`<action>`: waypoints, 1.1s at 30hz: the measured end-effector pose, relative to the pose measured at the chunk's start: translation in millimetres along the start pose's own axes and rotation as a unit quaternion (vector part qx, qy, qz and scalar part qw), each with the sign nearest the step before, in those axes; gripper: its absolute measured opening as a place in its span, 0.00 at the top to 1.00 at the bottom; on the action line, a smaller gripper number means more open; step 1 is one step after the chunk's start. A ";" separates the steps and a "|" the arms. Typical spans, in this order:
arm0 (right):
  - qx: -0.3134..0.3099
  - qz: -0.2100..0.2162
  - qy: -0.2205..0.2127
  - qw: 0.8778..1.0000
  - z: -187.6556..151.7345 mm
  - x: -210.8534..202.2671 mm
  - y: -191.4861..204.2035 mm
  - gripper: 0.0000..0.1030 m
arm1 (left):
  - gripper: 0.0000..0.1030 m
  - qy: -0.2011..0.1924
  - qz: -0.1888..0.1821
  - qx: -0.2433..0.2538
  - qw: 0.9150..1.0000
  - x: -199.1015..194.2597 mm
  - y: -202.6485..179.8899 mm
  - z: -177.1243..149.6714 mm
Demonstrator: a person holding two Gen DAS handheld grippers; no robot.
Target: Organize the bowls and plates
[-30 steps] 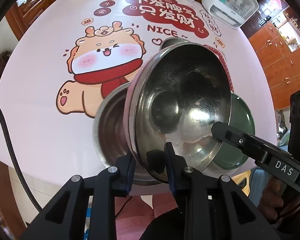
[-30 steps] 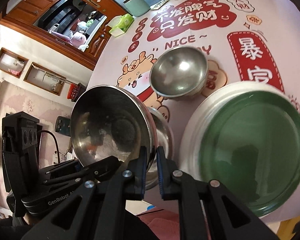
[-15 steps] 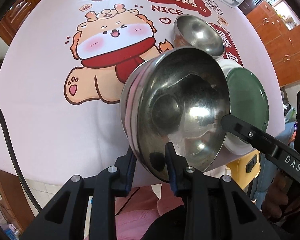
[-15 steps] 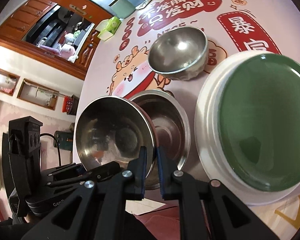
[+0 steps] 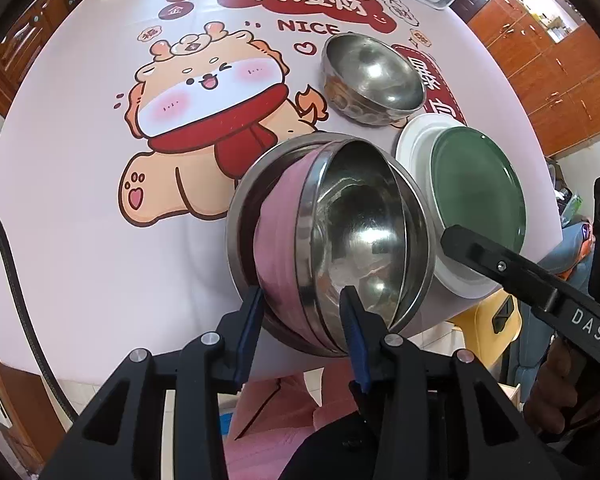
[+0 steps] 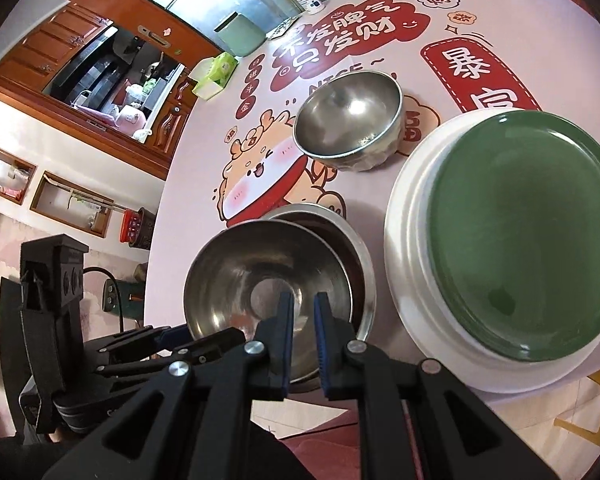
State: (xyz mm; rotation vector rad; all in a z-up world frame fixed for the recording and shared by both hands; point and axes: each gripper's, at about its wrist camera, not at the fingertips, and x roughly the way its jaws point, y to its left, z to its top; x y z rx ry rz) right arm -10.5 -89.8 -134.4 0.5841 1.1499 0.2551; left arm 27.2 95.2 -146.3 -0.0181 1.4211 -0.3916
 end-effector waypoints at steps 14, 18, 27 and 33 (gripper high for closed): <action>-0.011 -0.024 -0.022 0.999 -10.4 -11.0 5.6 0.88 | 0.55 -0.043 0.024 0.048 0.998 -18.5 -18.5 -10.8; -0.012 -0.030 -0.031 0.999 -3.8 -14.3 2.7 0.88 | 0.52 -0.064 0.038 0.053 0.996 -27.8 -23.8 -8.4; -0.017 -0.026 -0.042 0.999 16.7 -11.0 4.0 0.76 | 0.50 -0.103 0.045 0.047 0.993 -43.2 -23.6 2.8; -0.023 -0.029 -0.040 0.999 31.6 -7.0 3.3 0.74 | 0.41 -0.115 0.038 0.042 0.992 -44.9 -22.0 13.6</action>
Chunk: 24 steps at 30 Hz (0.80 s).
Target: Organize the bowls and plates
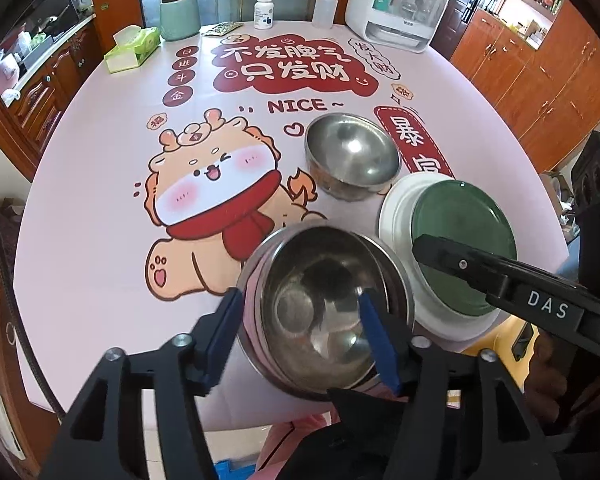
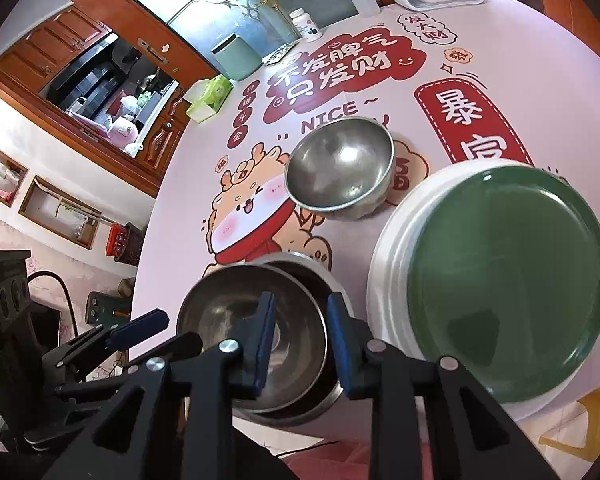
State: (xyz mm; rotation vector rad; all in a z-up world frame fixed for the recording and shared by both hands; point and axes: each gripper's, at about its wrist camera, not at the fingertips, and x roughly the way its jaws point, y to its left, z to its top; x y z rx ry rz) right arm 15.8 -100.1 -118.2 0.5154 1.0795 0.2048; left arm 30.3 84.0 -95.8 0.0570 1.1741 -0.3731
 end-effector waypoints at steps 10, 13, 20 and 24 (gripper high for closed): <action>-0.009 -0.023 -0.013 1.000 24.8 3.0 -9.5 0.74 | 0.40 -0.001 0.006 -0.004 1.000 15.4 -6.1 24.1; -0.008 -0.028 -0.011 1.000 33.0 6.4 -14.3 0.73 | 0.39 0.001 0.004 -0.009 1.000 21.0 -7.5 31.9; -0.010 -0.029 -0.001 1.000 56.1 17.4 -26.0 0.63 | 0.37 0.000 0.001 -0.024 1.000 34.2 -7.5 53.7; -0.009 -0.030 0.010 0.999 67.7 26.0 -32.5 0.62 | 0.37 -0.004 -0.003 -0.040 0.999 43.5 -4.3 67.2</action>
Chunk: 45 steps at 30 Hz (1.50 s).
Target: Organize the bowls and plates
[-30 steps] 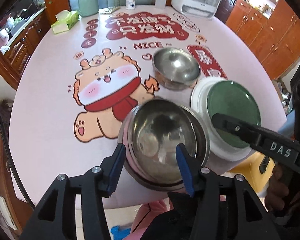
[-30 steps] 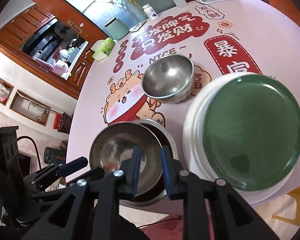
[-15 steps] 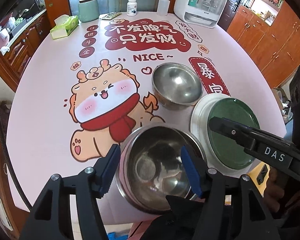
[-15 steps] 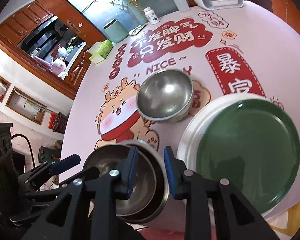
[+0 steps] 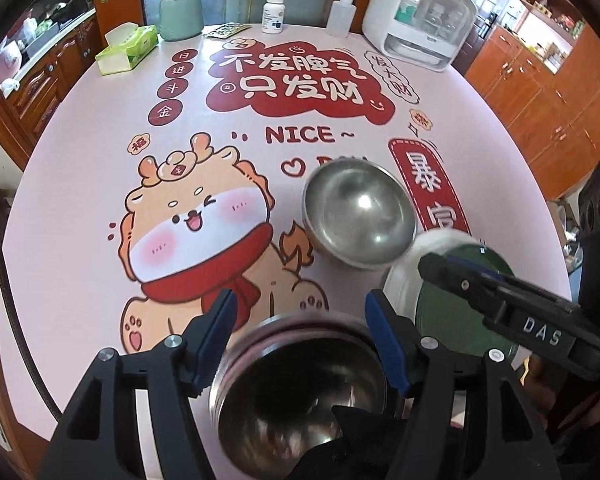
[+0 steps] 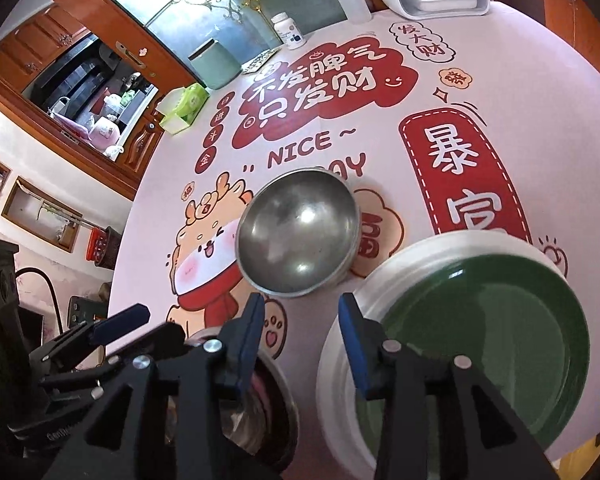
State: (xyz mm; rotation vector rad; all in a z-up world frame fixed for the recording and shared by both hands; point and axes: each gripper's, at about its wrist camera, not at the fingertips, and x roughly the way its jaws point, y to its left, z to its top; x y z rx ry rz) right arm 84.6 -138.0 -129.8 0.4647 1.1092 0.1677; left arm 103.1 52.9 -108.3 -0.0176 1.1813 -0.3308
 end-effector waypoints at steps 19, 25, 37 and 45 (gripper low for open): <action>0.000 -0.001 0.027 1.000 33.6 43.6 -23.8 0.63 | 0.34 0.026 -0.007 -0.036 0.999 73.6 2.6 47.9; 0.003 0.003 0.037 0.999 39.9 56.4 -28.0 0.69 | 0.34 0.045 -0.021 -0.038 0.998 90.7 0.2 57.6; 0.013 0.005 0.039 0.999 43.9 64.6 -35.3 0.82 | 0.52 0.091 0.005 -0.018 0.996 107.3 -9.4 59.0; 0.015 0.013 0.039 0.999 43.0 64.8 -36.5 0.83 | 0.78 0.106 0.004 -0.017 0.994 112.2 -11.6 57.2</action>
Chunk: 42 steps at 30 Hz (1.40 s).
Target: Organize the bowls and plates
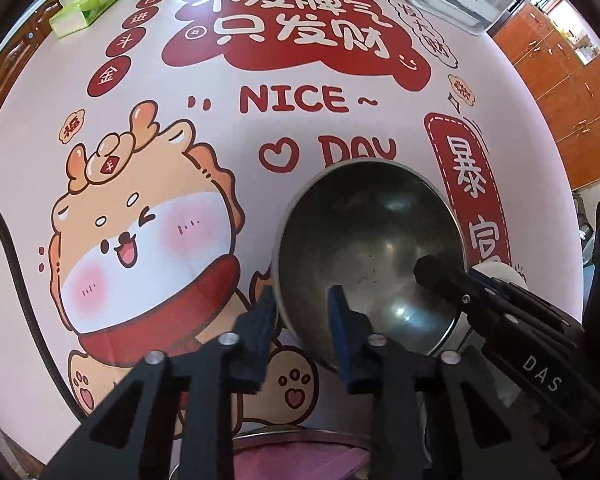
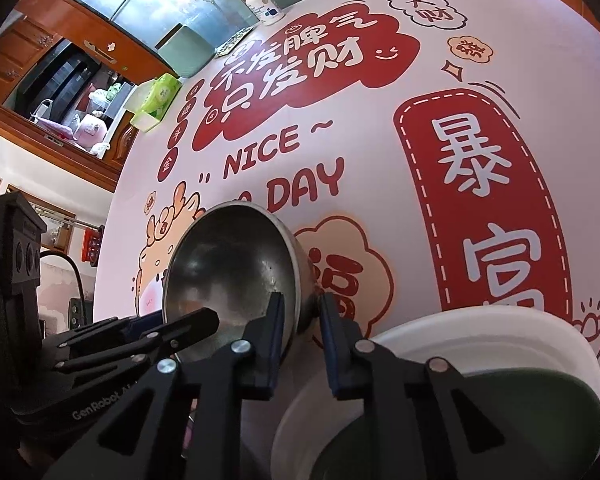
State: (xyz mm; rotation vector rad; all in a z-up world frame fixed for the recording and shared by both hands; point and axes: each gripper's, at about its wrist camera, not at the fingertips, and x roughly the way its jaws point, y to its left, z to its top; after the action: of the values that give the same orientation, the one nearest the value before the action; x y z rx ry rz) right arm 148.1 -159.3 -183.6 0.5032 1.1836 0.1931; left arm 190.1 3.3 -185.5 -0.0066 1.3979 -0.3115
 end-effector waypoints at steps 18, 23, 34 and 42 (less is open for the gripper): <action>-0.026 0.000 -0.034 0.999 -3.1 -23.4 8.4 0.83 | 0.81 -0.046 -0.016 0.008 0.999 -29.5 -3.3 -9.6; -0.050 -0.002 -0.049 0.998 -9.6 -40.8 19.2 0.83 | 0.81 -0.077 -0.024 0.010 0.997 -50.7 -5.1 -15.4; -0.112 -0.008 -0.097 0.989 -36.1 -78.0 53.4 0.83 | 0.81 -0.138 -0.044 0.002 0.989 -97.9 3.8 -48.8; -0.129 0.001 -0.110 0.986 -61.8 -90.5 73.4 0.83 | 0.81 -0.163 -0.053 -0.007 0.985 -122.3 19.2 -82.9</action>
State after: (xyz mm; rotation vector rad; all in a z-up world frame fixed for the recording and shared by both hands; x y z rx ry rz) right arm 65.7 -114.5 -90.9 0.2892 0.9262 0.2825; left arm 97.0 63.3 -85.8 -0.1383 1.0767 -0.3720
